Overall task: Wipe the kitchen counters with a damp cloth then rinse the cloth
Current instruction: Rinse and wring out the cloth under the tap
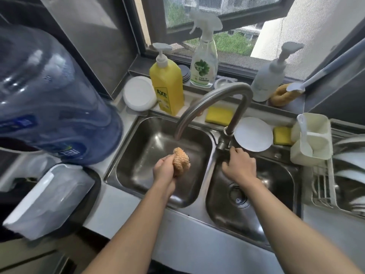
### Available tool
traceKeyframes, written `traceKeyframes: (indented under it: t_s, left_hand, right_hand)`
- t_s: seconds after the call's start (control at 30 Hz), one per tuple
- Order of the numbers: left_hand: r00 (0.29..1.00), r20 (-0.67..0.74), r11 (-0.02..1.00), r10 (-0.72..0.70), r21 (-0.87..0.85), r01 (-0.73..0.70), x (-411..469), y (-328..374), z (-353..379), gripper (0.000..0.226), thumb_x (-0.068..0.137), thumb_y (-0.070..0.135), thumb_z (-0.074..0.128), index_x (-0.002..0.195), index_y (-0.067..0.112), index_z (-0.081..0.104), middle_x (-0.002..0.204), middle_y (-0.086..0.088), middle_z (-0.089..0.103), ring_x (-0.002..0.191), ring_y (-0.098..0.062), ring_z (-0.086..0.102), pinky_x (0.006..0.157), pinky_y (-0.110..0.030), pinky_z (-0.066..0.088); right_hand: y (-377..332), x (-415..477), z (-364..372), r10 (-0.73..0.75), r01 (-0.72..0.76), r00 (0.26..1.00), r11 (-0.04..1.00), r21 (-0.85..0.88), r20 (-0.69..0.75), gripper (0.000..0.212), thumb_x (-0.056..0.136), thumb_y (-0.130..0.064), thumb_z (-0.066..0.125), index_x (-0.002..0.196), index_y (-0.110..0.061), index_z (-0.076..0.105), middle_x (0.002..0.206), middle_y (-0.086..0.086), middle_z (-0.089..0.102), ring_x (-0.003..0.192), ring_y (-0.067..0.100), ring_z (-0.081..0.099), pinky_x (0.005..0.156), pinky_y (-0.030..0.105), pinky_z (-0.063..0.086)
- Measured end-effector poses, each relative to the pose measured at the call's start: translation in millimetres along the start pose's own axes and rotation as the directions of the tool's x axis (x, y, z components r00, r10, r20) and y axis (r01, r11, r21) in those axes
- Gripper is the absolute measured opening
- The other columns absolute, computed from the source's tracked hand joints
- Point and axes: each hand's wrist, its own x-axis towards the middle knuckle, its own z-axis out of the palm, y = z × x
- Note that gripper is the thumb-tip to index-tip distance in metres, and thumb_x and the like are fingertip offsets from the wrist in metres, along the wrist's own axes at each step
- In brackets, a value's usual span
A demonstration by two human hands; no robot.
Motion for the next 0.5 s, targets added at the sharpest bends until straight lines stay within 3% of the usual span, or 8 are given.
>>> traceKeyframes:
  t_s: [0.1,0.17,0.23,0.33,0.4,0.47,0.5]
  left_hand:
    - [1.000,0.027,1.000,0.013,0.012,-0.013,6,7,-2,0.030,0.091,0.002,0.063,0.119,-0.007,0.060,0.089,-0.021,0.067,0.074,-0.030,0.065,0.059,-0.042,0.060]
    - [0.999,0.037,0.999,0.016,0.039,-0.017,10,11,-3,0.027,0.090,0.003,0.065,0.115,-0.006,0.061,0.096,-0.022,0.070,0.080,-0.030,0.068,0.078,-0.050,0.058]
    - [0.999,0.016,0.999,0.029,0.045,-0.030,11,15,-3,0.024,0.090,0.005,0.065,0.113,-0.003,0.061,0.104,-0.025,0.069,0.090,-0.033,0.067,0.088,-0.053,0.053]
    - [0.998,0.046,0.997,0.047,0.053,-0.050,15,21,-1,0.018,0.092,0.006,0.064,0.109,0.002,0.062,0.101,-0.025,0.069,0.084,-0.032,0.068,0.075,-0.042,0.057]
    - [0.994,0.099,0.995,0.052,0.080,-0.060,16,24,1,0.006,0.092,0.005,0.063,0.097,0.008,0.061,0.087,-0.019,0.071,0.070,-0.025,0.068,0.062,-0.033,0.056]
    - [0.988,0.139,0.987,0.074,0.129,-0.092,16,27,1,0.008,0.093,0.005,0.063,0.090,0.012,0.059,0.078,-0.013,0.068,0.063,-0.020,0.065,0.053,-0.027,0.055]
    - [0.983,0.163,0.981,0.088,0.155,-0.113,16,28,0,0.007,0.093,0.007,0.063,0.091,0.012,0.060,0.077,-0.012,0.068,0.063,-0.020,0.065,0.054,-0.027,0.055]
  right_hand:
    - [-4,-4,1,0.026,-0.027,0.999,1.000,0.013,0.032,0.060,0.081,-0.036,0.053,0.136,-0.015,0.043,0.123,0.009,0.055,0.111,0.032,0.054,0.085,0.042,0.042]
    - [-5,-6,1,0.056,-0.058,0.998,0.998,0.035,0.034,0.060,0.079,-0.036,0.054,0.135,-0.016,0.044,0.125,0.008,0.055,0.112,0.033,0.053,0.087,0.043,0.043]
    - [-12,-12,1,0.083,-0.075,0.995,0.990,0.118,-0.064,0.055,0.077,-0.035,0.057,0.129,-0.018,0.050,0.123,0.007,0.057,0.114,0.032,0.053,0.090,0.046,0.044]
    - [-47,-30,3,0.052,0.063,0.950,0.934,0.352,-0.309,0.039,0.080,-0.030,0.065,0.117,-0.018,0.062,0.116,0.005,0.062,0.107,0.029,0.055,0.088,0.044,0.046]
    - [-82,-38,-3,0.083,0.106,0.958,0.785,0.610,-0.274,0.034,0.084,-0.034,0.066,0.113,-0.018,0.065,0.109,0.000,0.066,0.102,0.021,0.059,0.088,0.037,0.048]
    - [-114,-40,-14,0.073,-0.101,0.994,0.449,0.888,0.076,0.036,0.087,-0.046,0.063,0.109,-0.018,0.068,0.099,-0.002,0.070,0.095,0.014,0.064,0.078,0.030,0.051]
    - [-125,-38,-17,0.022,-0.263,0.963,0.276,0.925,0.268,0.036,0.088,-0.049,0.062,0.103,-0.017,0.069,0.092,-0.002,0.072,0.088,0.013,0.067,0.070,0.028,0.052]
